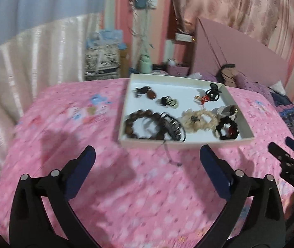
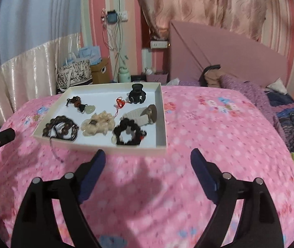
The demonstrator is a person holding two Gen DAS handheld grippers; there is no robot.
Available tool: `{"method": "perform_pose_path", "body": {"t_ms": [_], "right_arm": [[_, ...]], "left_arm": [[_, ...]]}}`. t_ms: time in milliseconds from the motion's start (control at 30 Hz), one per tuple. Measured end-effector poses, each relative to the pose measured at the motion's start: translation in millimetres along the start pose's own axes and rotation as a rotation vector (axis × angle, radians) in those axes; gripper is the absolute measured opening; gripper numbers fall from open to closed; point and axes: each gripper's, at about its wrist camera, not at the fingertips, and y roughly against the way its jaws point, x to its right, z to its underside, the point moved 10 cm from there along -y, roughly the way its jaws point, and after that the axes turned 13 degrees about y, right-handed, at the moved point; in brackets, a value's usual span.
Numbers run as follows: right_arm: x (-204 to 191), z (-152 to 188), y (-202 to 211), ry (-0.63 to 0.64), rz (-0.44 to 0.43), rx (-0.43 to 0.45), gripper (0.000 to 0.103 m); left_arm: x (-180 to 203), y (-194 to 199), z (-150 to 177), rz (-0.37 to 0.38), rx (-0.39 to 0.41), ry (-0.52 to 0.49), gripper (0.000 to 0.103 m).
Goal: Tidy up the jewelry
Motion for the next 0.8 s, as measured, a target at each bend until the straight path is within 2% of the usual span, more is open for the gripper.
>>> {"method": "perform_pose_path", "body": {"t_ms": [33, 67, 300, 500, 700, 800], "right_arm": [[-3, 5, 8, 0.002, 0.006, 0.009, 0.087], [-7, 10, 17, 0.004, 0.012, 0.020, 0.095], [-24, 44, 54, -0.004, 0.031, 0.059, 0.101], [-29, 66, 57, 0.020, 0.068, 0.049, 0.101], [-34, 77, 57, 0.005, 0.049, 0.059, 0.101], [-37, 81, 57, -0.002, 0.027, 0.062, 0.101]], "left_arm": [[-4, 8, 5, -0.023, 0.021, -0.001, 0.100], [-7, 15, 9, -0.039, 0.034, 0.000, 0.100], [-27, 64, 55, -0.071, 0.118, 0.044, 0.100], [-43, 78, 81, -0.093, 0.139, 0.073, 0.100], [-38, 85, 91, -0.085, 0.179, 0.033, 0.100], [-29, 82, 98, -0.067, 0.169, 0.005, 0.100]]}}
